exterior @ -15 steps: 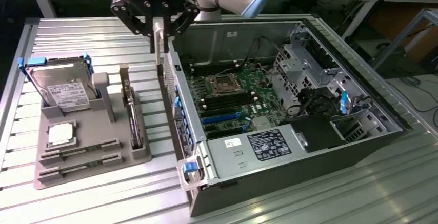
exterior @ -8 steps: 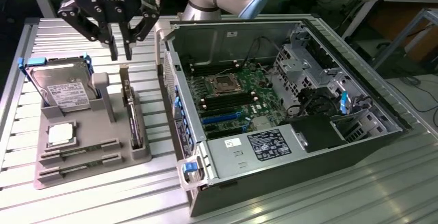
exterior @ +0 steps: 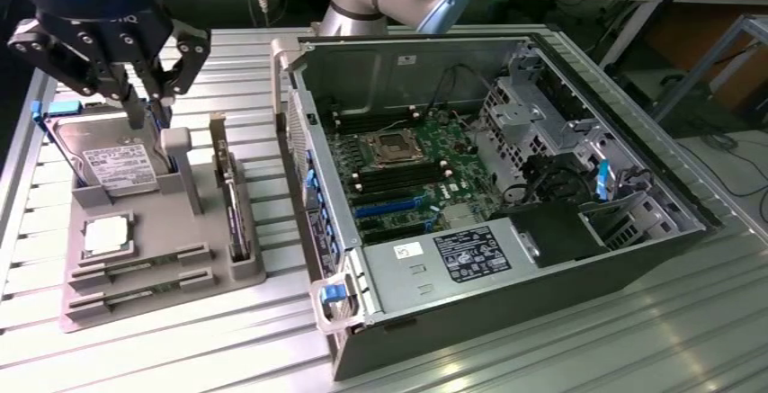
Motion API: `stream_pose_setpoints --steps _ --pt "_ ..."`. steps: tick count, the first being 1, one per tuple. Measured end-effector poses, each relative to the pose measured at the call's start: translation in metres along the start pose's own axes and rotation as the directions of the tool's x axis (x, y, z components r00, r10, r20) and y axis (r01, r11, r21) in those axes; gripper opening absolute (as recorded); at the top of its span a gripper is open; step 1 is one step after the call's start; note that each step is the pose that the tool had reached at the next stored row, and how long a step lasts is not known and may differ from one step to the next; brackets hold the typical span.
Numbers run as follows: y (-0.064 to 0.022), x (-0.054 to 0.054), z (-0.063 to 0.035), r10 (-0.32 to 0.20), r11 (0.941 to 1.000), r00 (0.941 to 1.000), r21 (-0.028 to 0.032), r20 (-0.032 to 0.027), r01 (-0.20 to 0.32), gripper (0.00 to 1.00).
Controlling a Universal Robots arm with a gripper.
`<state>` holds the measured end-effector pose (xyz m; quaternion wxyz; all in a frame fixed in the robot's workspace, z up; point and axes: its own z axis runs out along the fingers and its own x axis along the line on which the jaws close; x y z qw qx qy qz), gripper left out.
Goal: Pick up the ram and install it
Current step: 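Reach for the ram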
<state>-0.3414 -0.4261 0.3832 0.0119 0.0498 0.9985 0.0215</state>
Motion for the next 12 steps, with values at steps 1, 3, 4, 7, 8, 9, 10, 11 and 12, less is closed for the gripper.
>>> stream_pose_setpoints --steps 1,3,4,7,8,9,10,11,12 --pt "-0.0021 0.004 0.0004 0.000 1.0000 1.0000 0.0000 0.0000 0.000 0.29" --pt "-0.0059 0.012 0.0010 0.000 1.0000 1.0000 0.0000 -0.0001 0.000 0.29" --pt "-0.0085 0.017 0.0014 0.000 1.0000 1.0000 0.0000 -0.0001 0.000 0.29" --pt "-0.0177 0.033 0.0027 0.000 1.0000 1.0000 0.0000 -0.0005 0.000 0.29" --pt "-0.0177 0.033 0.0027 0.000 1.0000 1.0000 -0.0001 -0.0004 0.000 0.29" --pt "-0.0177 0.033 0.0027 0.000 1.0000 1.0000 0.0000 -0.0004 0.000 0.29" --pt "-0.0178 0.034 0.0025 0.000 1.0000 1.0000 0.0001 -0.0005 0.000 0.29" --pt "-0.0180 0.035 0.0025 0.000 1.0000 1.0000 0.0002 -0.0005 0.000 0.29" --pt "-0.0180 0.036 0.0025 0.000 1.0000 1.0000 0.0001 -0.0005 0.000 0.29"
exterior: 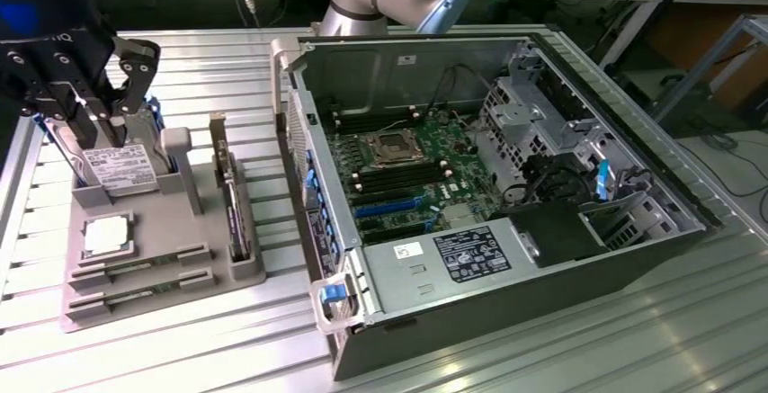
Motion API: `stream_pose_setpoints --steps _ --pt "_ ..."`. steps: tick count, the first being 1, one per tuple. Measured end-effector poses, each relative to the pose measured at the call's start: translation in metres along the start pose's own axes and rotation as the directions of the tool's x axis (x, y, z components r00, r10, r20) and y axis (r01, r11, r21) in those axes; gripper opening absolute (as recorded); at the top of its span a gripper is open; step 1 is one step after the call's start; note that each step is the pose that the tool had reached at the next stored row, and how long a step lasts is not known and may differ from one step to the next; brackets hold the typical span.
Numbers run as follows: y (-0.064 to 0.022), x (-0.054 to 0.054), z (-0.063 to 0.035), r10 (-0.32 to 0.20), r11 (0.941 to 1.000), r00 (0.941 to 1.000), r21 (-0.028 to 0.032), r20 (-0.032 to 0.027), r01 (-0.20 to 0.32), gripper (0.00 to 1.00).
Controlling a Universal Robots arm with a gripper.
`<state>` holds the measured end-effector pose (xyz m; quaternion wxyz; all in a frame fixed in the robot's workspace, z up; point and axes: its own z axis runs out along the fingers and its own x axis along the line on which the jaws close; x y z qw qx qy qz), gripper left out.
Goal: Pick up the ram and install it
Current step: 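Reach for the ram, then pick up the ram and move it above insertion slot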
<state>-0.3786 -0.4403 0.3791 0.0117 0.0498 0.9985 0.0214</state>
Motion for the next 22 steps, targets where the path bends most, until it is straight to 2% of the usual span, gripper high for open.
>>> stream_pose_setpoints --steps 15,16,19,21,22 --pt "0.0000 0.000 0.0003 0.000 1.0000 1.0000 0.0000 0.0000 0.000 0.29" --pt "-0.0010 0.000 0.0050 -0.005 1.0000 1.0000 -0.0001 -0.0005 0.005 0.29" --pt "-0.0014 0.000 0.0129 -0.100 0.9950 0.9950 -0.0024 -0.0044 0.100 0.29" --pt "-0.0015 0.000 0.0159 -0.144 0.9895 0.9895 -0.0036 -0.0062 0.144 0.29" --pt "-0.0016 0.000 0.0186 -0.179 0.9839 0.9839 -0.0046 -0.0076 0.179 0.29"
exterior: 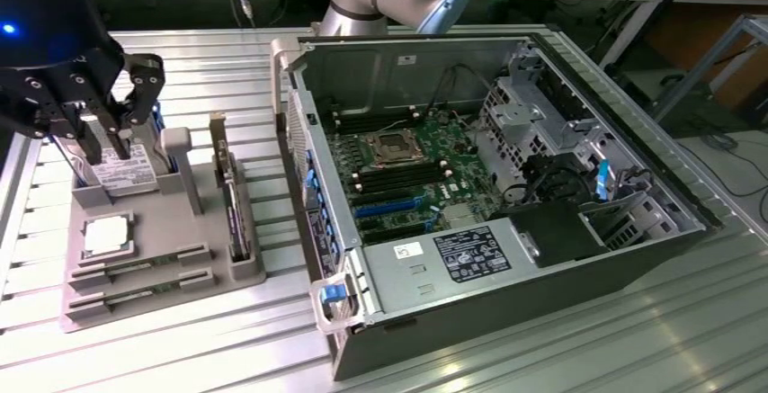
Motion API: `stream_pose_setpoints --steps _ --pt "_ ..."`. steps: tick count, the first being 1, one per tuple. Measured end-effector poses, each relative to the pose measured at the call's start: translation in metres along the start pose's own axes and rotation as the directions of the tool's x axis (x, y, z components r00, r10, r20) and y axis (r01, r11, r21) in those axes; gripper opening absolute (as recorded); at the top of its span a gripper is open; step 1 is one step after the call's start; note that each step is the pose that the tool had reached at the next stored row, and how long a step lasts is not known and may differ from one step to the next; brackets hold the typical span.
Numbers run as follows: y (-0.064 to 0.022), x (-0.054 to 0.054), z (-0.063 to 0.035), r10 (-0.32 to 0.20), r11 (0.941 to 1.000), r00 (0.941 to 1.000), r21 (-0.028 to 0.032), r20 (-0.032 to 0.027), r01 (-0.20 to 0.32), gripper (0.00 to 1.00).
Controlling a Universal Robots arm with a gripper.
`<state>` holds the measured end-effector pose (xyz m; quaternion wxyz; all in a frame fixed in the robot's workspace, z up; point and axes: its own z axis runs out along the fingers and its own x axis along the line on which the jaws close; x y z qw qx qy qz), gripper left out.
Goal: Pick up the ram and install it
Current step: 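Pick up the ram and move it above insertion slot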
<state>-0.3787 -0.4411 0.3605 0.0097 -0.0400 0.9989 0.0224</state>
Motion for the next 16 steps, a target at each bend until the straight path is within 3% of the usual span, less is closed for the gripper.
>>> stream_pose_setpoints --steps 2,4,6,10,12,13,14,15,16 --pt "-0.0004 0.000 0.0078 -0.104 0.9946 0.9946 -0.0024 -0.0046 0.104 0.29" --pt "-0.0005 0.000 0.0113 -0.172 0.9851 0.9851 -0.0042 -0.0073 0.172 0.29" --pt "-0.0007 0.000 0.0149 -0.235 0.9720 0.9720 -0.0061 -0.0095 0.235 0.29" --pt "-0.0009 0.000 0.0211 -0.302 0.9532 0.9531 -0.0083 -0.0122 0.302 0.29" --pt "-0.0012 0.001 0.0263 -0.354 0.9351 0.9350 -0.0102 -0.0141 0.354 0.29" --pt "-0.0014 0.001 0.0310 -0.400 0.9164 0.9163 -0.0120 -0.0156 0.400 0.29" --pt "-0.0015 0.001 0.0338 -0.428 0.9038 0.9037 -0.0132 -0.0167 0.428 0.29" --pt "-0.0017 0.001 0.0372 -0.461 0.8873 0.8872 -0.0146 -0.0180 0.461 0.29" --pt "-0.0017 0.001 0.0387 -0.478 0.8784 0.8782 -0.0153 -0.0184 0.478 0.29"
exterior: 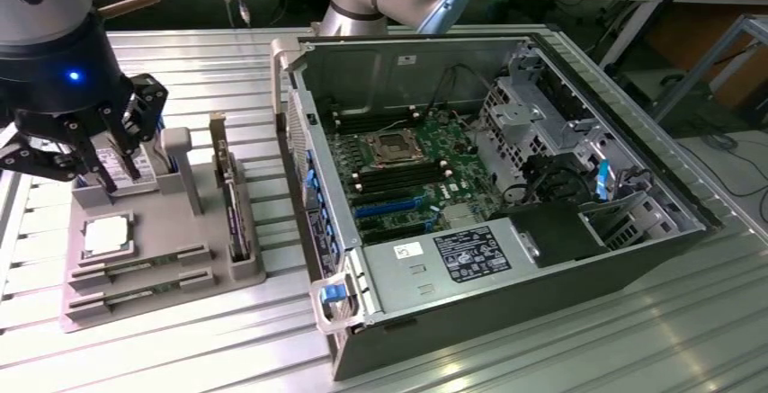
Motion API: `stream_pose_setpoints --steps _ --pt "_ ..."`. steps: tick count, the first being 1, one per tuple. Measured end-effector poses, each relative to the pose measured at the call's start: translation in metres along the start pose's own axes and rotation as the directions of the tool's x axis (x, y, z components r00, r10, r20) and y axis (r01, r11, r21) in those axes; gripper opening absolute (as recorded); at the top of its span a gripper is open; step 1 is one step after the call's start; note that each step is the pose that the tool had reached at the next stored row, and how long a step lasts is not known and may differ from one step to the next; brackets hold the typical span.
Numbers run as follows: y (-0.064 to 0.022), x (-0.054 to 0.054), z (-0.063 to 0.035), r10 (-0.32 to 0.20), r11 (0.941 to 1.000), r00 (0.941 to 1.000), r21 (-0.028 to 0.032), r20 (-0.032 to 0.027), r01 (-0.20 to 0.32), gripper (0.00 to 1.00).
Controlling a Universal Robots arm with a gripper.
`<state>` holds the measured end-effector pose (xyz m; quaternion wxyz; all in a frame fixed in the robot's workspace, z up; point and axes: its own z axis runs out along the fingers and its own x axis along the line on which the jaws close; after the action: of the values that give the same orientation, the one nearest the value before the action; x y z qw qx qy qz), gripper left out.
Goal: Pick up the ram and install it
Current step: 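Pick up the ram and move it above insertion slot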
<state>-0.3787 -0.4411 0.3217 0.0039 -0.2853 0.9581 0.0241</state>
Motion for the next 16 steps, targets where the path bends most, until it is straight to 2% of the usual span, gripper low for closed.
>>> stream_pose_setpoints --steps 3,5,8,11,13,16 --pt "-0.0002 0.000 0.0047 -0.060 0.9982 0.9982 -0.0013 -0.0025 0.060 0.29" --pt "-0.0004 0.000 0.0095 -0.122 0.9926 0.9926 -0.0029 -0.0052 0.122 0.29" --pt "-0.0007 0.000 0.0162 -0.206 0.9784 0.9784 -0.0053 -0.0086 0.206 0.29" --pt "-0.0009 0.000 0.0204 -0.260 0.9656 0.9656 -0.0070 -0.0106 0.260 0.29" --pt "-0.0010 0.000 0.0232 -0.297 0.9550 0.9549 -0.0083 -0.0120 0.296 0.29" --pt "-0.0012 0.001 0.0276 -0.352 0.9360 0.9359 -0.0102 -0.0141 0.352 0.29"
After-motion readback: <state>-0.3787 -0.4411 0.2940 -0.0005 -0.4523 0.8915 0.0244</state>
